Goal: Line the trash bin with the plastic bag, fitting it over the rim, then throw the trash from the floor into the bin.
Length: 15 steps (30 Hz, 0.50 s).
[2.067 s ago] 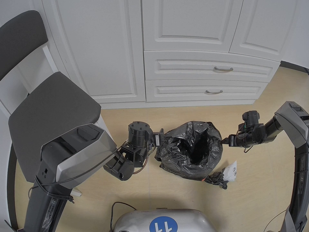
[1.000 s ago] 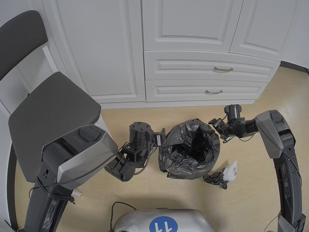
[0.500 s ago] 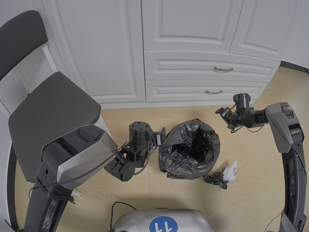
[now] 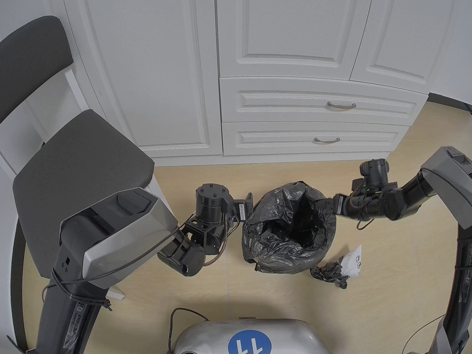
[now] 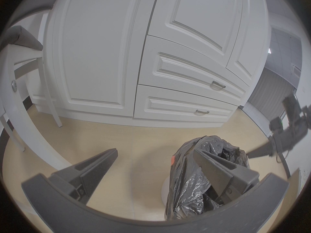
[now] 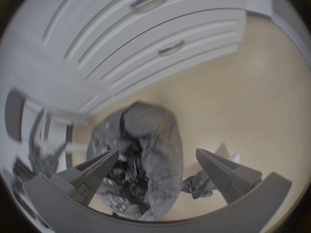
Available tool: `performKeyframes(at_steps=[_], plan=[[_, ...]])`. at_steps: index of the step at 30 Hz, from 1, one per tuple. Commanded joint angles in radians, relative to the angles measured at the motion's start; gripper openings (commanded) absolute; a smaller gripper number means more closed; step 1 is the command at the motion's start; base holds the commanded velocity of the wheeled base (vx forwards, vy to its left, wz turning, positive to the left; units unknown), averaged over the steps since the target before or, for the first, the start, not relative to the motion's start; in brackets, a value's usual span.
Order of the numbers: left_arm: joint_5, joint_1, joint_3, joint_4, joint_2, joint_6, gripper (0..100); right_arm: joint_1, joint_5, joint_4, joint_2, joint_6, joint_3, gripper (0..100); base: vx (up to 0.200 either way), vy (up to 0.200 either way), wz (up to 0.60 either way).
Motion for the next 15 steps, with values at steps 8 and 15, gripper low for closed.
performKeyframes(at_steps=[8, 15], plan=[[-0.003, -0.002, 0.014, 0.000, -0.020, -0.001, 100, 0.109, -0.154, -0.112, 0.050, -0.164, 0.135, 100, 0.000, 0.000, 0.00], [-0.001, -0.002, 0.016, -0.001, -0.018, -0.001, 100, 0.083, -0.194, -0.112, 0.094, -0.150, 0.060, 100, 0.000, 0.000, 0.00]])
